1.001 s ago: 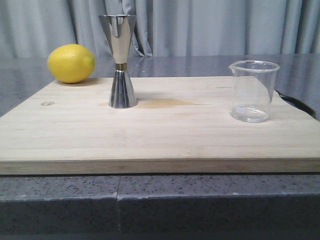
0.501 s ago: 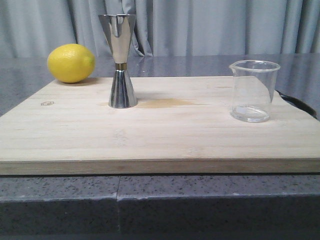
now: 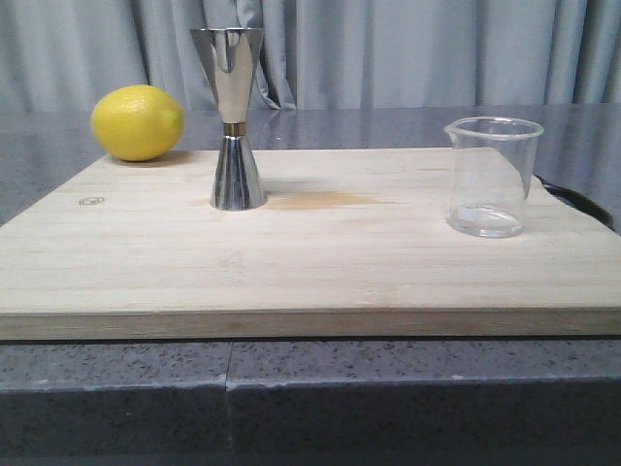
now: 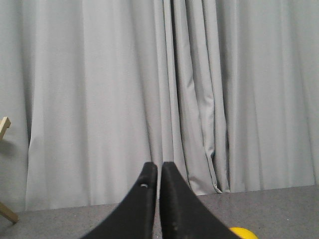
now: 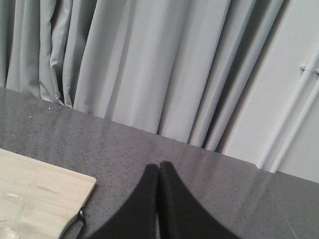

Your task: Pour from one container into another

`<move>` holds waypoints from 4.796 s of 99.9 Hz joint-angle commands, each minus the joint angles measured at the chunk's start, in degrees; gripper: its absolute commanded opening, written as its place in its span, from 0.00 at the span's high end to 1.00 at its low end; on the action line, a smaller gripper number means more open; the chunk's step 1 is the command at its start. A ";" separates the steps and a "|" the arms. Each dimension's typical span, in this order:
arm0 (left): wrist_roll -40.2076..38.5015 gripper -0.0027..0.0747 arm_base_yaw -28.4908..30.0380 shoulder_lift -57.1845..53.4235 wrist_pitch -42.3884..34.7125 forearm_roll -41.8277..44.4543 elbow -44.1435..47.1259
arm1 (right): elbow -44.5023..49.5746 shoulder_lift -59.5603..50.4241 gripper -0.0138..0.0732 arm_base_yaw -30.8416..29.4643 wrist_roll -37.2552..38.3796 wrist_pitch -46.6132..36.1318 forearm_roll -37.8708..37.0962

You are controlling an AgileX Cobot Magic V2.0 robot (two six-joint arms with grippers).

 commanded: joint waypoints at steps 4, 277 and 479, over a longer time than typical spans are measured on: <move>-0.38 0.99 0.18 0.54 -0.58 -0.19 -1.46 | -1.11 0.97 0.93 -0.27 0.00 -4.15 -0.15; 78.56 0.99 18.24 -9.32 -18.30 -86.18 25.58 | -1.11 0.97 0.93 -0.27 0.00 -4.15 -0.15; 78.56 0.99 18.24 -9.32 -18.30 -86.18 25.58 | 44.50 -12.21 0.93 -6.91 17.84 -31.57 6.37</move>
